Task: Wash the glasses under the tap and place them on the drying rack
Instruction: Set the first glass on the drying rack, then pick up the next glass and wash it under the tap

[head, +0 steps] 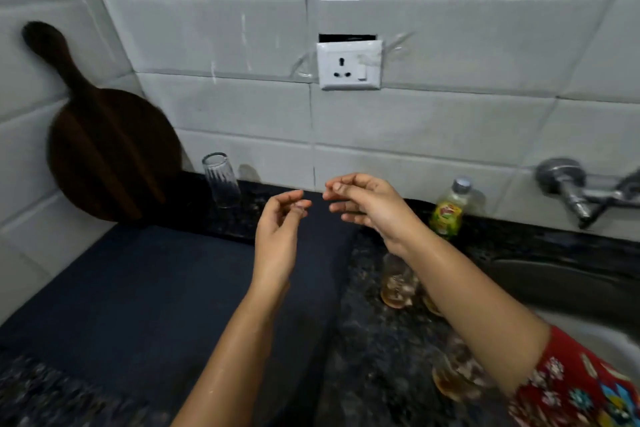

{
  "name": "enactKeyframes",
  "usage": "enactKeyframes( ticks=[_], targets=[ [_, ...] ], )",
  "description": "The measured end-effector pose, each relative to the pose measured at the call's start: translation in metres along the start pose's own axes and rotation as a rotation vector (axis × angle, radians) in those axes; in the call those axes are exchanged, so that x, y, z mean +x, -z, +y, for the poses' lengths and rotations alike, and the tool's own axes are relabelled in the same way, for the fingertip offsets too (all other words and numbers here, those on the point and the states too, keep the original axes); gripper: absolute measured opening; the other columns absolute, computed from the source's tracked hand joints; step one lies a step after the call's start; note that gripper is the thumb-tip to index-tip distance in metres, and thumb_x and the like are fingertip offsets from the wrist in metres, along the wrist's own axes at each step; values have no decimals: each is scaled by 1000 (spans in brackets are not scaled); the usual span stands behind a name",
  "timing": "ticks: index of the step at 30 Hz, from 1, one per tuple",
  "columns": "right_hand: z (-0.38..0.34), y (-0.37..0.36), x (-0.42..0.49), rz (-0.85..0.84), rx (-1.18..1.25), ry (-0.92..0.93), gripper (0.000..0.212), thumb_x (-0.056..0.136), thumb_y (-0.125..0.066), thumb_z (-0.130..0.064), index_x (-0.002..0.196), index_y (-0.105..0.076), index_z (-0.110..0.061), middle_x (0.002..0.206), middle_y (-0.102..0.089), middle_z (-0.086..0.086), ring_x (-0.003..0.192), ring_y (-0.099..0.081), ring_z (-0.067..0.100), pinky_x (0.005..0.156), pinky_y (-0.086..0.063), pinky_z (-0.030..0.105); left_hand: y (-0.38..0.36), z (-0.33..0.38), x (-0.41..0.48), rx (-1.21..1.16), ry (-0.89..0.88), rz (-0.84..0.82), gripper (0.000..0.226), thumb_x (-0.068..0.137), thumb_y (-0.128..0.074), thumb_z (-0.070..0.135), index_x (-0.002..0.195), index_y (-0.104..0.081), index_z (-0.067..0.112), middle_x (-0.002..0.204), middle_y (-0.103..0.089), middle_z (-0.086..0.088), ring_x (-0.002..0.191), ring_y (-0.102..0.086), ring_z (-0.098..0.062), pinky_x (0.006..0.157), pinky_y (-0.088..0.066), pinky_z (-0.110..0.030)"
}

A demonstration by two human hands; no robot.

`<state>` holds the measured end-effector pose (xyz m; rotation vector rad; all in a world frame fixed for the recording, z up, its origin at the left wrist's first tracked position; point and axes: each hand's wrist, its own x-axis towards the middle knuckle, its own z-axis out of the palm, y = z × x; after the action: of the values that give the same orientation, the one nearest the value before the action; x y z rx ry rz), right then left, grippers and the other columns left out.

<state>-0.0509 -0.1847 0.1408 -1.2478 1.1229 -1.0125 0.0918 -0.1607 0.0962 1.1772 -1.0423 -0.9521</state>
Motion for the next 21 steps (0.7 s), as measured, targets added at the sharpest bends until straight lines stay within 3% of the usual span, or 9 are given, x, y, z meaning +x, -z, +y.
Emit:
enactKeyframes(
  ticks=[6, 9, 13, 17, 19, 21],
  targets=[
    [24, 89, -83, 17, -125, -16, 12, 94, -55, -19, 93, -67, -19, 84, -72, -5, 72, -62, 6, 64, -45, 18, -68, -9, -87, 63, 30, -63, 14, 95, -53, 17, 104, -61, 24, 104, -69, 1, 98, -63, -8, 75, -45, -14],
    [36, 128, -120, 34, -149, -16, 15, 95, -53, -17, 101, -66, -12, 87, -70, -3, 72, -61, 6, 61, -45, 15, -94, -19, -130, 75, 70, -35, 13, 95, -54, 17, 103, -62, 23, 105, -68, 0, 100, -63, -11, 81, -47, -21],
    [59, 166, -144, 96, -183, 17, 12, 93, -55, -12, 96, -66, -11, 89, -69, 3, 71, -59, 8, 55, -44, 10, -119, -29, -174, 104, 102, -2, 11, 94, -56, 17, 103, -62, 20, 107, -66, -3, 102, -62, -17, 86, -49, -27],
    [98, 186, -136, 213, -350, -16, 5, 85, -65, -19, 89, -65, -22, 89, -67, 0, 86, -63, 18, 72, -50, 28, -136, -30, -201, 131, 125, 25, 11, 94, -55, 16, 104, -61, 18, 106, -65, -1, 103, -61, -17, 88, -47, -28],
    [114, 189, -126, 246, -432, -42, 20, 82, -69, -23, 100, -61, -20, 93, -63, -3, 94, -62, 19, 77, -49, 31, -140, -29, -208, 138, 136, 32, 10, 94, -55, 17, 101, -60, 22, 106, -65, 0, 103, -61, -16, 88, -47, -27],
    [126, 187, -114, 248, -528, -67, 46, 79, -73, -28, 119, -52, -19, 111, -60, -1, 102, -60, 20, 80, -47, 31, -142, -28, -211, 136, 138, 40, 11, 94, -54, 17, 98, -60, 25, 107, -65, -1, 102, -61, -16, 89, -47, -29]
  ],
)
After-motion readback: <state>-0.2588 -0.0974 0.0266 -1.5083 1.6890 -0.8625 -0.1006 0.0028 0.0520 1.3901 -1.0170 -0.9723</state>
